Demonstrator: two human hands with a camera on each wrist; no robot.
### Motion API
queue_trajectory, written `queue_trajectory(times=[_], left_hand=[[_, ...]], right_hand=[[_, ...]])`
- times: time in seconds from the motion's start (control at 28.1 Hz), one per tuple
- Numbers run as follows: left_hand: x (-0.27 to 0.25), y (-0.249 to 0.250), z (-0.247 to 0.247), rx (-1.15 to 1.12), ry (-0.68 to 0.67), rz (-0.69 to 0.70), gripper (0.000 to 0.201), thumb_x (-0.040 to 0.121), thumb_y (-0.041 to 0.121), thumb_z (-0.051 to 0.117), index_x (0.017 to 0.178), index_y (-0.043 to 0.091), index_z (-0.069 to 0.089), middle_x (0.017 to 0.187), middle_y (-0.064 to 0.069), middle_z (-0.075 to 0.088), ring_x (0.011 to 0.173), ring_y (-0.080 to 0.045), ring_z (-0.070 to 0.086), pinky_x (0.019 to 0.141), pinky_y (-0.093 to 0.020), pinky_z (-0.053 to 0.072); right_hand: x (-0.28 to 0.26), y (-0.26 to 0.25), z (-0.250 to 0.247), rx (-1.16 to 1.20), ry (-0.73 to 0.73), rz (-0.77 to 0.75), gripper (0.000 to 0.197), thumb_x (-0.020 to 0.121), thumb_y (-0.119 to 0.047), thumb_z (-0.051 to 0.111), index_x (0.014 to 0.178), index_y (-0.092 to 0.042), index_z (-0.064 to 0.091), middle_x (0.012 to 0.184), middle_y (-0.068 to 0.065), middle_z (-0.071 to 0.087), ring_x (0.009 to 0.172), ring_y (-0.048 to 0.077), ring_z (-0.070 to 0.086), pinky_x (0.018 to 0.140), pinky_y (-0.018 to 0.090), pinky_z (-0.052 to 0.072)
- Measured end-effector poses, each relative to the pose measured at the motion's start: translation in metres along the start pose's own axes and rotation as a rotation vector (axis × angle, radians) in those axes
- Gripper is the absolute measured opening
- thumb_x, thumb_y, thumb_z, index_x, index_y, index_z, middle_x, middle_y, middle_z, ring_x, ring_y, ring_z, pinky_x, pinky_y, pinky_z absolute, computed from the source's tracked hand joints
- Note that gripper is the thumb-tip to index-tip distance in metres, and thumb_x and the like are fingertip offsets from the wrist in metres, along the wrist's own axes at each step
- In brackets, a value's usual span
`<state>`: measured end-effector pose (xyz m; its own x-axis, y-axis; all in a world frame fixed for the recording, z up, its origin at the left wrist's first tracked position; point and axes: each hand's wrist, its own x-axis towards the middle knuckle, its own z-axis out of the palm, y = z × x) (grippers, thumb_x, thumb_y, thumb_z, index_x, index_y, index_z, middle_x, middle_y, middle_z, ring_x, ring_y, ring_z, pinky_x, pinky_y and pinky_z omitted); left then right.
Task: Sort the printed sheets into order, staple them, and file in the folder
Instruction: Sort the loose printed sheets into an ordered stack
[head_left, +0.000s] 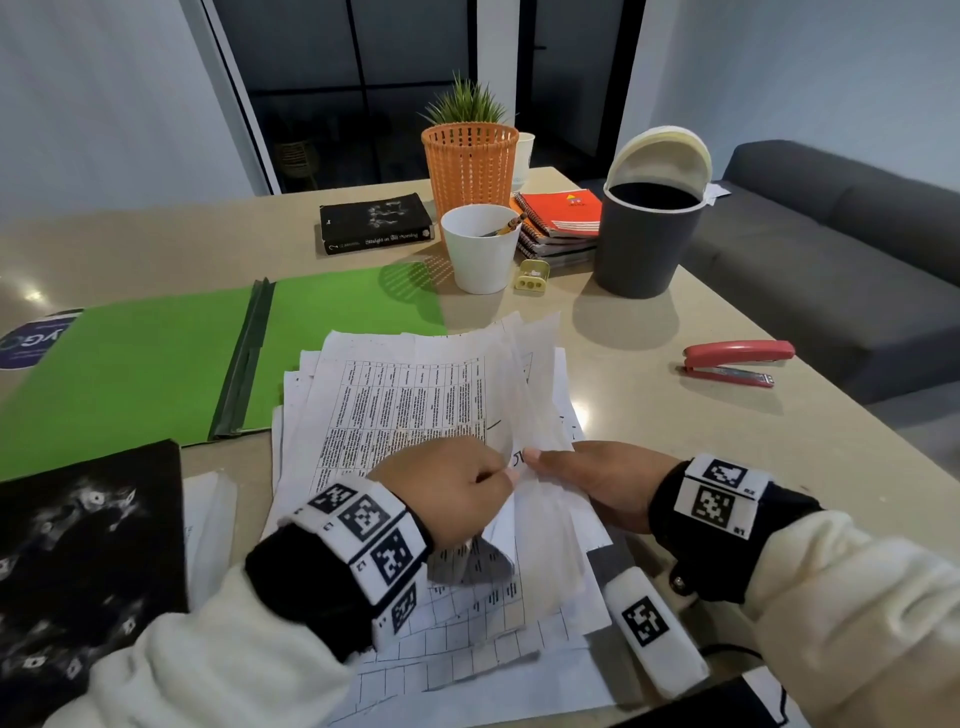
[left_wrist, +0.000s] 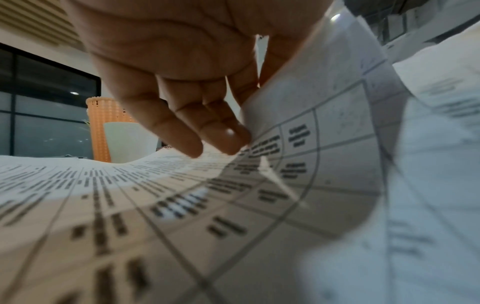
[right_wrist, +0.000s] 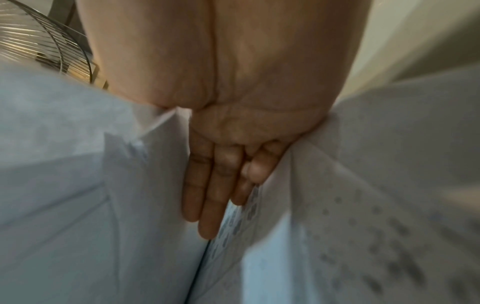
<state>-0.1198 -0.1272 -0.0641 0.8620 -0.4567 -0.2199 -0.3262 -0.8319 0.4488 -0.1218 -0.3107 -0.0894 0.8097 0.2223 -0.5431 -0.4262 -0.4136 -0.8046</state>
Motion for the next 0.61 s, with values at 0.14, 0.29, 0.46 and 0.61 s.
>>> queue_trajectory(times=[0.14, 0.29, 0.46, 0.61], left_hand=[[-0.0005, -0.0012, -0.0034, 0.007, -0.026, -0.017, 0.048, 0.095, 0.052, 0.030, 0.062, 0.018, 0.037, 0.064, 0.000, 0.042, 0.058, -0.017, 0.042, 0.058, -0.029, 0.034], [0.0008, -0.0022, -0.0028, 0.041, -0.040, 0.001, 0.051, 0.095, 0.054, 0.026, 0.059, 0.020, 0.038, 0.059, 0.004, 0.041, 0.055, -0.015, 0.042, 0.055, -0.027, 0.032], [0.0001, -0.0020, -0.0033, 0.009, -0.028, -0.022, 0.046, 0.098, 0.044, 0.028, 0.069, 0.014, 0.047, 0.068, 0.001, 0.046, 0.063, -0.015, 0.045, 0.062, -0.030, 0.037], [0.0027, -0.0086, -0.0052, -0.081, 0.025, -0.043, 0.025, 0.091, 0.025, 0.043, 0.068, 0.016, 0.047, 0.065, 0.005, 0.045, 0.062, -0.014, 0.043, 0.062, -0.028, 0.037]], right_hand=[[-0.0015, -0.0007, -0.0011, -0.145, 0.055, 0.008, 0.056, 0.082, -0.065, 0.051, 0.112, -0.021, 0.067, 0.117, 0.000, 0.068, 0.106, 0.017, 0.063, 0.103, 0.034, 0.041], [-0.0061, -0.0061, -0.0010, -0.223, 0.077, 0.017, 0.056, 0.088, -0.059, 0.044, 0.126, -0.021, 0.058, 0.130, -0.002, 0.056, 0.106, 0.010, 0.050, 0.092, 0.023, 0.031], [-0.0038, -0.0040, -0.0004, -0.138, 0.061, 0.032, 0.048, 0.083, -0.060, 0.053, 0.107, -0.021, 0.066, 0.110, -0.003, 0.069, 0.095, 0.011, 0.065, 0.083, 0.020, 0.045], [-0.0045, -0.0013, -0.0013, -0.005, 0.013, 0.026, 0.033, 0.089, -0.037, 0.058, 0.111, -0.014, 0.066, 0.100, 0.003, 0.074, 0.091, 0.018, 0.071, 0.090, 0.028, 0.051]])
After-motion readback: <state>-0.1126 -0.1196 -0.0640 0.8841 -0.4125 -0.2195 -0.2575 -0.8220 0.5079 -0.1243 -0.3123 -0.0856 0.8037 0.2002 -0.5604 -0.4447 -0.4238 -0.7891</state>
